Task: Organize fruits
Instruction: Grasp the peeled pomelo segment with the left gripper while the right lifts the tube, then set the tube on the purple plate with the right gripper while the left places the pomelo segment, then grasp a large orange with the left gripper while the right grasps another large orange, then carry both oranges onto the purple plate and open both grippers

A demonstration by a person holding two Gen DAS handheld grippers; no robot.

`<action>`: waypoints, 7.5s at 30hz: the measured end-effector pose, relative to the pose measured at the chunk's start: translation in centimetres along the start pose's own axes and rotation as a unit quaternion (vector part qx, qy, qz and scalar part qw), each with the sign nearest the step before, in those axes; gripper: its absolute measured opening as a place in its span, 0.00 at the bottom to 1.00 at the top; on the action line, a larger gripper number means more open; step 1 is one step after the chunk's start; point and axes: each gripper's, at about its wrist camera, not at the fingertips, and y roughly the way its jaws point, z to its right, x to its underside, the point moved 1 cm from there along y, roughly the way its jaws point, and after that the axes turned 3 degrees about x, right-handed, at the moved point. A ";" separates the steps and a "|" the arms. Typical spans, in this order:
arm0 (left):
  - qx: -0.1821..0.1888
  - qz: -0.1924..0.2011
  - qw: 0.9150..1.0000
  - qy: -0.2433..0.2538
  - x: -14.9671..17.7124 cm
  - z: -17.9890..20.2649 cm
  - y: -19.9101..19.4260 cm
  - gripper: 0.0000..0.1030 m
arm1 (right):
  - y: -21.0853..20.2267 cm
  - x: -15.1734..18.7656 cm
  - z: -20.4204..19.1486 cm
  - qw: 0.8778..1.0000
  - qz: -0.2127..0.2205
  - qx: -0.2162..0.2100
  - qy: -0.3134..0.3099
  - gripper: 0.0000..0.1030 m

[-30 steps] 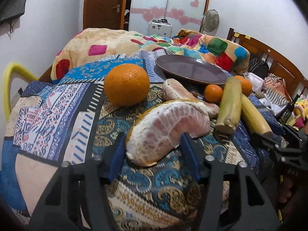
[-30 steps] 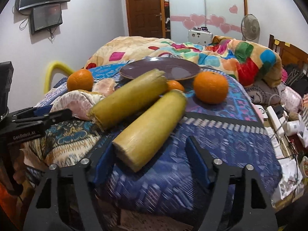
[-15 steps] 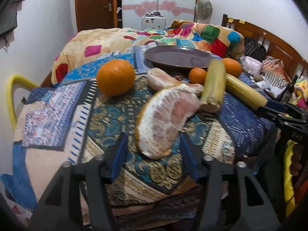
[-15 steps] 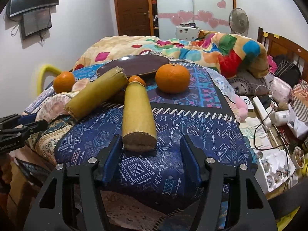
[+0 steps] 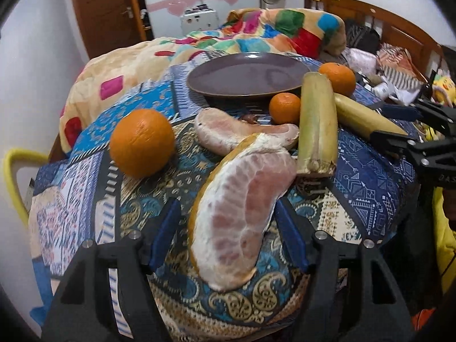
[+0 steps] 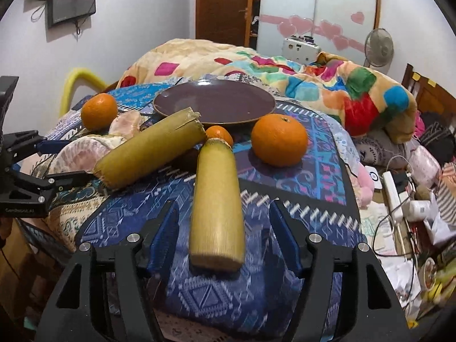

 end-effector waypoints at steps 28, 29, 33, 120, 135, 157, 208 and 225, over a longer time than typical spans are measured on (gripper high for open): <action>0.020 0.031 0.999 -0.008 0.1 0.3 -1.8 0.48 | 0.5 -1.0 1.5 0.999 -0.012 -0.036 0.005 0.33; 0.017 0.035 0.999 -0.012 0.2 0.1 -2.2 0.48 | 0.3 -1.0 1.6 0.999 -0.009 -0.035 0.006 0.33; 0.011 0.051 0.998 -0.023 -0.1 -0.4 -3.9 0.48 | -1.0 -1.3 2.0 0.999 0.007 -0.035 0.010 0.33; -0.015 0.050 0.996 -0.072 -13.6 -3.8 3.1 0.57 | 6.4 -11.5 -0.4 0.993 -0.013 -0.087 -0.076 0.24; -0.039 0.050 0.995 -0.082 -9.9 -6.4 1.0 0.62 | 7.4 -11.3 -2.5 0.990 -0.035 -0.064 -0.124 0.28; -0.042 0.038 0.993 -0.104 -7.6 -9.1 1.7 0.81 | 11.4 -13.7 -0.9 0.995 -0.044 -0.016 -0.092 0.29; -0.037 0.039 0.993 -0.107 -5.8 -7.9 1.9 0.66 | 6.1 -5.8 6.3 0.998 -0.052 -0.023 0.014 0.59; -0.038 0.089 0.992 -0.078 -12.0 -6.0 0.5 0.66 | 3.1 -11.3 6.8 0.999 0.032 -0.012 0.014 0.59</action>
